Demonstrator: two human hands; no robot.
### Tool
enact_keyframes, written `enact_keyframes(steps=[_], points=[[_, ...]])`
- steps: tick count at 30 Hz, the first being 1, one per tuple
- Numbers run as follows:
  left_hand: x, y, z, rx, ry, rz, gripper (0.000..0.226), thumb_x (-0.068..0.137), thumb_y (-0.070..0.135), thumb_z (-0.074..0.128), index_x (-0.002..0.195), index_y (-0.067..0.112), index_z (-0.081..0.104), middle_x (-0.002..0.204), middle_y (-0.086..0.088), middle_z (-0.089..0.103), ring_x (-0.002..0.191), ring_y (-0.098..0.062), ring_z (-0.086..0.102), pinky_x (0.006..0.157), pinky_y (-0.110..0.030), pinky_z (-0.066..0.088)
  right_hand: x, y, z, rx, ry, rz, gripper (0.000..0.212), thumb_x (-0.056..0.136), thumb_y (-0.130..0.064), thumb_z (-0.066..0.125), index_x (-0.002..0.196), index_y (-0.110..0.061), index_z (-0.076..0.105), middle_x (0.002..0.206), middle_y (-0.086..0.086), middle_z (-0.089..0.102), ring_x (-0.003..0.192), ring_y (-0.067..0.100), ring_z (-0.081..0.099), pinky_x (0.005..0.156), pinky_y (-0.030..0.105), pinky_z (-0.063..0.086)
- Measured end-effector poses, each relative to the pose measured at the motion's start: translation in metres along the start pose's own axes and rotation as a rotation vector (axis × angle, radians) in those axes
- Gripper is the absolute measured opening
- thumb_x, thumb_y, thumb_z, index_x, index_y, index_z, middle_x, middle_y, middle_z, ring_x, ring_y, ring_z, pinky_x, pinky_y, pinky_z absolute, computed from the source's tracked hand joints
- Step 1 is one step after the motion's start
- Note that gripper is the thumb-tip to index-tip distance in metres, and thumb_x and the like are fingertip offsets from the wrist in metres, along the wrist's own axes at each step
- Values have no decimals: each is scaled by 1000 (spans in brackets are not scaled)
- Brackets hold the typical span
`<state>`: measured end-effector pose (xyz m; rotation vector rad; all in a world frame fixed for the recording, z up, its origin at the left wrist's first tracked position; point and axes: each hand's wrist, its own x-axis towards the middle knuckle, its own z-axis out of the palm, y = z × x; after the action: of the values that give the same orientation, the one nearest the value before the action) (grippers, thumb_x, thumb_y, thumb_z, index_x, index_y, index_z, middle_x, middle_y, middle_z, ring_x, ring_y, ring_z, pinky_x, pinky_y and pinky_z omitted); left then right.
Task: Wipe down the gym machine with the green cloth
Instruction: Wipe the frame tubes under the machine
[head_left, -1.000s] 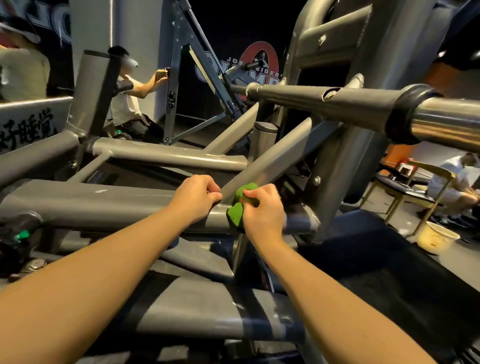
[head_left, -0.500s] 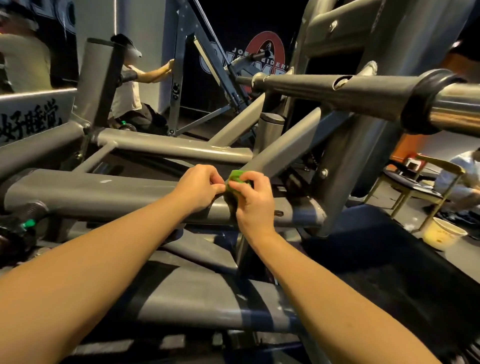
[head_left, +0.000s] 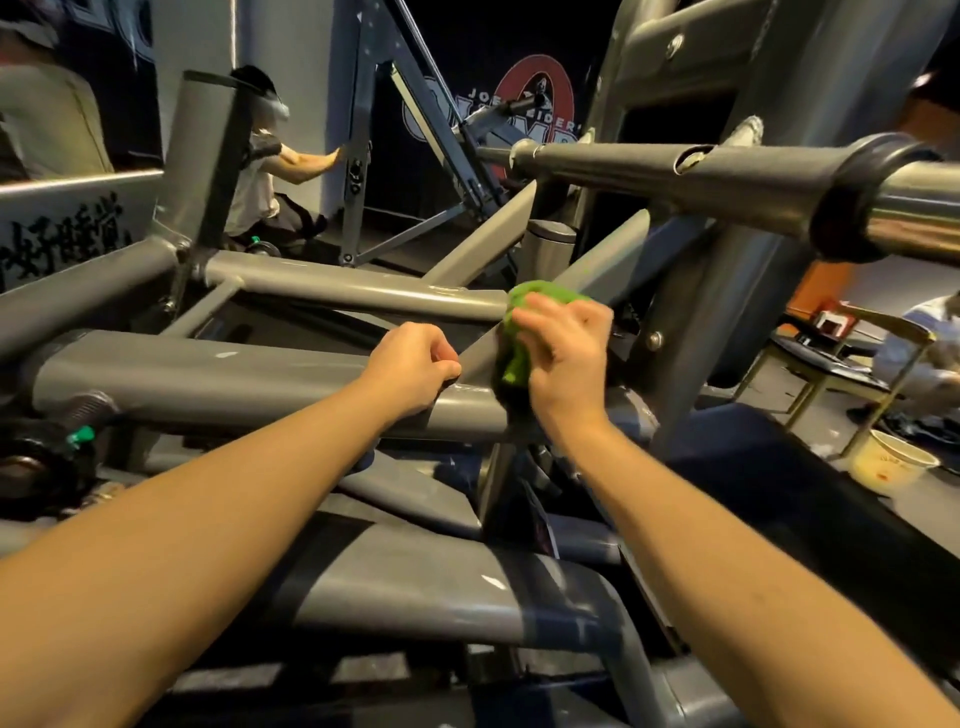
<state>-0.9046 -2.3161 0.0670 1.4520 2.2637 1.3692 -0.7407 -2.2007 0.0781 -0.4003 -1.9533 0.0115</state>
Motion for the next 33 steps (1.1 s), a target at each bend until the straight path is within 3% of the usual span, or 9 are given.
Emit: enact_keyframes(steps=[4, 8, 11, 15, 18, 20, 22, 28, 33], points=[[-13, -4, -4, -117, 55, 71, 15, 99, 28, 64, 108, 22, 75, 98, 7, 72, 94, -7, 65, 84, -30, 55, -34, -32, 15, 209, -191, 81, 27, 86, -3, 76, 112, -8, 76, 125, 12, 60, 117, -19, 43, 104, 7, 39], [-16, 17, -13, -493, -123, -61, 36, 99, 51, 58, 99, 19, 75, 84, 4, 72, 77, -13, 66, 69, -31, 49, -10, -45, -4, 369, -29, 294, 25, 91, -6, 73, 113, -18, 75, 116, 0, 67, 111, -5, 59, 102, 24, 50], [-15, 44, -16, -592, -211, -26, 31, 100, 50, 57, 104, 24, 75, 87, 6, 77, 83, -11, 72, 79, -34, 57, 3, -58, -17, 504, -32, 368, 30, 97, -7, 65, 124, -18, 71, 125, -4, 69, 118, 3, 62, 106, 27, 51], [-6, 66, -12, -524, -25, 16, 13, 97, 38, 68, 97, 28, 76, 90, 4, 79, 90, -14, 75, 89, -43, 60, 7, -59, -35, 571, -63, 395, 37, 100, -5, 58, 134, -17, 64, 138, -4, 64, 128, 2, 57, 109, 27, 48], [15, 82, -15, -464, 161, -20, 17, 93, 35, 72, 87, 19, 75, 85, -2, 76, 87, -22, 74, 85, -42, 60, 9, -41, -43, 389, 135, 484, 39, 101, -12, 57, 137, -23, 62, 145, -2, 57, 133, 7, 52, 110, 32, 47], [36, 100, -19, -369, 260, 16, 16, 91, 33, 73, 93, 17, 72, 90, -2, 73, 89, -24, 70, 84, -38, 57, 12, -28, -45, 255, 131, 577, 49, 102, -19, 55, 150, -28, 48, 161, 4, 37, 148, 18, 33, 120, 41, 36], [58, 124, -19, -319, 277, 90, 17, 89, 29, 75, 100, 18, 70, 96, -1, 70, 93, -21, 67, 85, -36, 55, 15, -23, -46, 205, -23, 629, 63, 104, -24, 54, 160, -33, 27, 169, 8, 14, 155, 23, 18, 125, 37, 21], [80, 170, 3, -242, -117, 348, 35, 106, 29, 53, 139, 28, 62, 114, 7, 65, 106, -12, 58, 85, -29, 46, 26, -25, -33, 122, -122, 642, 87, 99, -21, 67, 162, -35, 10, 168, 13, 17, 150, 27, 30, 119, 37, 30], [90, 131, 4, -208, -195, 295, 34, 106, 39, 51, 135, 28, 65, 107, 12, 66, 108, -14, 61, 88, -34, 45, 27, -13, -20, 63, -46, 606, 91, 94, -24, 72, 160, -39, 10, 157, 9, 40, 139, 26, 47, 112, 48, 46]])
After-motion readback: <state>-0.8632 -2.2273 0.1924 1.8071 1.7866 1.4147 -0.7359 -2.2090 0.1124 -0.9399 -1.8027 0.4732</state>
